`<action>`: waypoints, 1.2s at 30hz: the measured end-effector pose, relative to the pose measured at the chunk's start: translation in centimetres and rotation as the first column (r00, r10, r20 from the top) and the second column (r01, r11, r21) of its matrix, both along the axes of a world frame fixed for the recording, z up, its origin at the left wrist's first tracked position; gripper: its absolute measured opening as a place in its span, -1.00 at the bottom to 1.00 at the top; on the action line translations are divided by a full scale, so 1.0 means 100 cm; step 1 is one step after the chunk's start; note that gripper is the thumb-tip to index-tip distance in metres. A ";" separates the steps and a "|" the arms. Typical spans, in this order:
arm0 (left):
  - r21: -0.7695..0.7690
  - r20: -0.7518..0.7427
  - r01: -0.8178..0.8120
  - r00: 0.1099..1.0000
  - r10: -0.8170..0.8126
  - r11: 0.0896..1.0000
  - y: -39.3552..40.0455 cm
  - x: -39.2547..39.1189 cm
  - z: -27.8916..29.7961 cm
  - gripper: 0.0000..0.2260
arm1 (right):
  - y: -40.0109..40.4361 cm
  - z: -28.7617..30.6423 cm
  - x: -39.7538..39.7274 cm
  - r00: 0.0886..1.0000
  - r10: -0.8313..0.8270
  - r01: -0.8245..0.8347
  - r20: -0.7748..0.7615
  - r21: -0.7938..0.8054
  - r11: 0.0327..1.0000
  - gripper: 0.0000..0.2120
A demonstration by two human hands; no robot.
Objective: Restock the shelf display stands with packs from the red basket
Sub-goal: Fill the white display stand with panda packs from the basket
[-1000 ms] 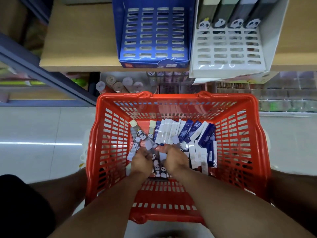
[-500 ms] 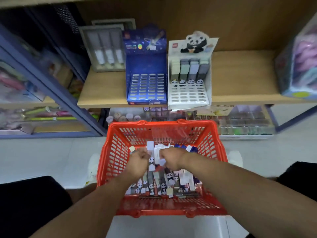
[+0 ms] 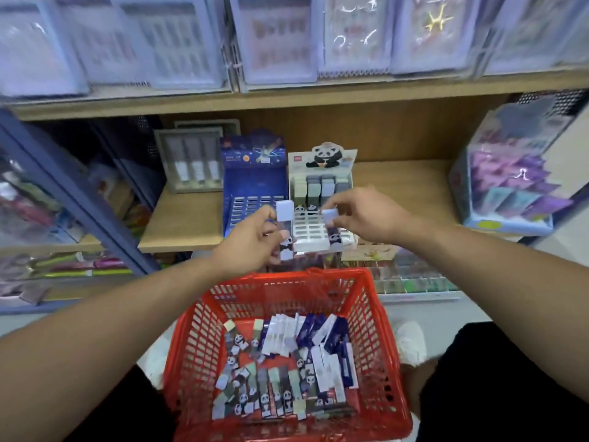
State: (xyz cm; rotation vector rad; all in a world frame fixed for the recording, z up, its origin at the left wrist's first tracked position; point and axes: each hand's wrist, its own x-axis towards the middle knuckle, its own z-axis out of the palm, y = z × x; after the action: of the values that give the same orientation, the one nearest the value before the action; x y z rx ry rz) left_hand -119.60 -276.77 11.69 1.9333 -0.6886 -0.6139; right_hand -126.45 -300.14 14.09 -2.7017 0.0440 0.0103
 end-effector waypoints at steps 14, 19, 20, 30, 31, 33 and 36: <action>-0.031 -0.169 -0.141 0.976 0.134 0.989 -0.027 0.055 -0.055 -0.85 | 0.014 -0.031 0.059 0.974 -0.175 0.159 0.142 0.117 0.980 -0.86; 0.007 -0.196 -0.154 0.969 0.152 0.988 -0.024 0.066 -0.064 -0.81 | 0.013 -0.043 0.074 0.966 -0.219 0.194 0.138 0.172 0.966 -0.85; 0.008 -0.214 -0.169 0.963 0.167 0.986 -0.024 0.067 -0.065 -0.81 | 0.014 -0.047 0.076 0.964 -0.225 0.197 0.140 0.191 0.962 -0.84; 0.031 -0.316 -0.165 0.934 0.166 0.986 -0.029 0.057 -0.074 -0.80 | 0.012 -0.052 0.081 0.966 -0.206 0.172 0.157 0.206 0.963 -0.83; 0.040 -0.301 -0.151 0.941 0.156 0.988 -0.029 0.058 -0.074 -0.80 | 0.012 -0.052 0.081 0.966 -0.202 0.170 0.161 0.197 0.966 -0.84; 0.054 -0.275 -0.132 0.951 0.142 0.990 -0.030 0.060 -0.073 -0.81 | 0.012 -0.052 0.082 0.969 -0.196 0.170 0.150 0.170 0.971 -0.86; 0.068 -0.259 -0.128 0.956 0.141 0.989 -0.030 0.062 -0.072 -0.81 | 0.014 -0.054 0.083 0.975 -0.170 0.149 0.141 0.152 0.977 -0.87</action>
State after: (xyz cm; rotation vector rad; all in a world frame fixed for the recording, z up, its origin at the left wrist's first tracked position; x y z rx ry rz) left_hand -113.41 -279.81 4.45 1.8819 -0.3737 -0.7904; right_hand -118.18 -298.78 8.66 -2.5418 0.2067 -0.2340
